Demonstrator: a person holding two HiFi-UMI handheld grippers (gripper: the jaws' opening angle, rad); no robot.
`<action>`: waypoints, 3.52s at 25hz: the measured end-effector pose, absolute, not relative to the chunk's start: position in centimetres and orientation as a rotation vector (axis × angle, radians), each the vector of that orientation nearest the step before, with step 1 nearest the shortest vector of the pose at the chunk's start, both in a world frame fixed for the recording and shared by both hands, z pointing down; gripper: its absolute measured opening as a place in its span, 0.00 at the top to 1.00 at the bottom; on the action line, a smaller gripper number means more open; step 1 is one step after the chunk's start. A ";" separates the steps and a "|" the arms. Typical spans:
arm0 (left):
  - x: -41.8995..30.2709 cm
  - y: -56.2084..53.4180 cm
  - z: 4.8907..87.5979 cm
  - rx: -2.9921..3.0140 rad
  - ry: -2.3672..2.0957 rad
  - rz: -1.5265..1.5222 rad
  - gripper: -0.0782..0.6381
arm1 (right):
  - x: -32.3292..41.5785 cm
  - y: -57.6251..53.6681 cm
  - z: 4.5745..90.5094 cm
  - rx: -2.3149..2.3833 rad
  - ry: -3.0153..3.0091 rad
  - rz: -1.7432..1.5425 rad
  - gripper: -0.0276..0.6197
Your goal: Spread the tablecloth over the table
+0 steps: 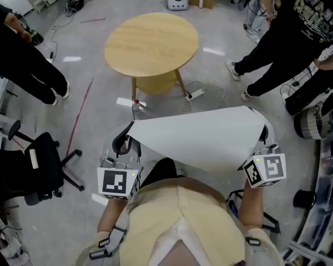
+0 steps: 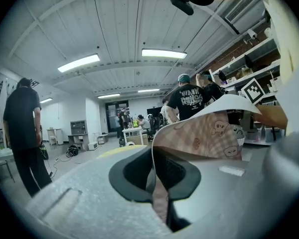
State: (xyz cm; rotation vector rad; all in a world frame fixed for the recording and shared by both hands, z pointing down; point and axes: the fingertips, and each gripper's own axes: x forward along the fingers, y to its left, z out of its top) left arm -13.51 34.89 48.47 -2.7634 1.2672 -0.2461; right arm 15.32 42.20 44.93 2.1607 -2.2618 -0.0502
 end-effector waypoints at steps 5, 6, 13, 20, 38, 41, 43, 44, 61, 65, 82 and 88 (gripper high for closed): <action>-13.3 34.5 48.9 -2.798 1.264 -0.255 0.88 | 15.4 41.7 44.7 2.166 -2.258 -0.064 0.94; -13.3 34.2 48.8 -2.794 1.260 -0.257 0.88 | 15.4 41.4 44.6 2.167 -2.259 -0.067 0.94; -13.1 29.7 47.9 -2.744 1.239 -0.265 0.88 | 15.4 38.1 44.5 2.118 -2.245 -0.087 0.94; -13.0 24.1 46.9 -2.737 1.205 -0.275 0.88 | 15.5 32.6 44.3 2.099 -2.234 -0.067 0.94; -15.3 10.2 42.5 -2.710 1.207 -0.292 0.88 | 13.6 16.7 38.5 2.059 -2.244 -0.214 0.94; -16.0 7.5 41.6 -2.692 1.236 -0.246 0.88 | 12.9 13.5 37.4 2.071 -2.244 -0.254 0.94; -16.4 5.9 41.2 -2.679 1.236 -0.239 0.88 | 12.5 11.7 36.9 2.084 -2.244 -0.273 0.94; -16.6 5.1 41.0 -2.669 1.226 -0.242 0.88 | 12.3 10.8 36.6 2.088 -2.245 -0.284 0.94; -16.9 -9.6 36.1 -2.489 1.324 -0.242 0.88 | 12.5 -5.5 32.3 1.986 -2.292 -0.495 0.94; -16.0 -14.0 35.8 -2.458 1.346 -0.286 0.88 | 13.5 -10.4 32.8 1.935 -2.334 -0.469 0.94; -11.8 -33.0 37.7 -2.437 1.475 -0.488 0.88 | 17.7 -29.8 35.9 1.680 -2.406 -0.416 0.94; -11.5 -34.8 41.9 -2.458 1.459 -0.596 0.88 | 17.9 -31.6 40.4 1.607 -2.384 -0.409 0.94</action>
